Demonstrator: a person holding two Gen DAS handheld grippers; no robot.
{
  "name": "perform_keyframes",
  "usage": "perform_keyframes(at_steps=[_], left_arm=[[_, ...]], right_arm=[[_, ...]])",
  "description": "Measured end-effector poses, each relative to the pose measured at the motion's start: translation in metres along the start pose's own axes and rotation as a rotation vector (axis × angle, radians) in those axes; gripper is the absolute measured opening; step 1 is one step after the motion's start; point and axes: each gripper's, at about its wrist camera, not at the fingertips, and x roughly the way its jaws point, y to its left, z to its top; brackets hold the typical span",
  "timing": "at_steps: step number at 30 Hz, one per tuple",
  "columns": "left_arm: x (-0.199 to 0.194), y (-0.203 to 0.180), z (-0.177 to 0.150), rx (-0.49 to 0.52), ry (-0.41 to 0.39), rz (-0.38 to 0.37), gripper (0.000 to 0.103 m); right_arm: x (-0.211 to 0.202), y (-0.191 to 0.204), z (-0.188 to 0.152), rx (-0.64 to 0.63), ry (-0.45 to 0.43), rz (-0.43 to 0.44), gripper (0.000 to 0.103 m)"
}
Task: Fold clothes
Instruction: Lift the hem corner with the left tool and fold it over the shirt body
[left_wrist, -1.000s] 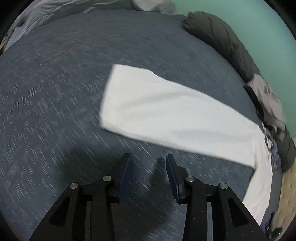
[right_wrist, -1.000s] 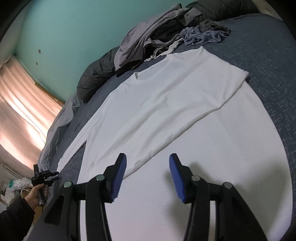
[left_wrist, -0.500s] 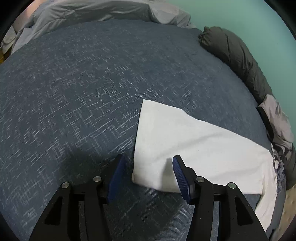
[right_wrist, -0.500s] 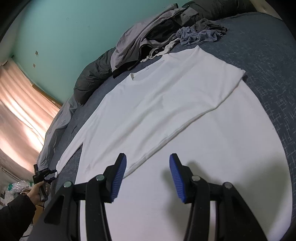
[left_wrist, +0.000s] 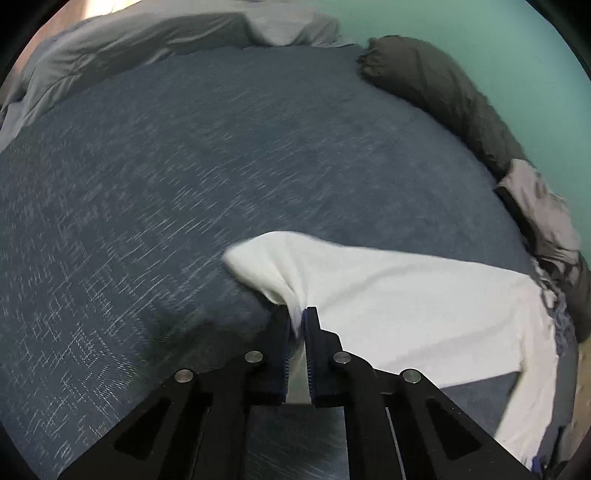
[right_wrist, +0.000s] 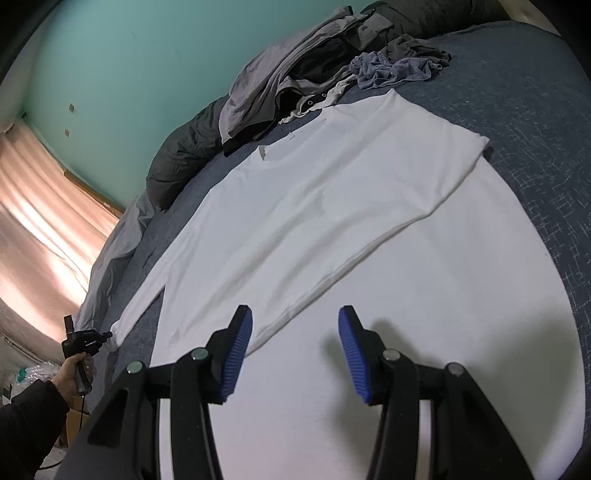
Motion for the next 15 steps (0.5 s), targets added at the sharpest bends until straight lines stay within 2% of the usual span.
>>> perform_keyframes(at_steps=[6,9,15], left_arm=[[-0.048,-0.080,0.017,0.096,-0.059,-0.109,0.007],[-0.083,-0.132,0.017,0.166,-0.081,-0.177,0.007],[-0.121,-0.252,0.014,0.290,-0.095,-0.281,0.007]], right_arm=[[-0.008,-0.003,0.004,0.015,-0.015,0.012,0.050],[-0.011,-0.006,0.007,0.025,-0.021,0.016,0.050],[-0.020,-0.018,0.011,0.048,-0.035,0.019,0.050]])
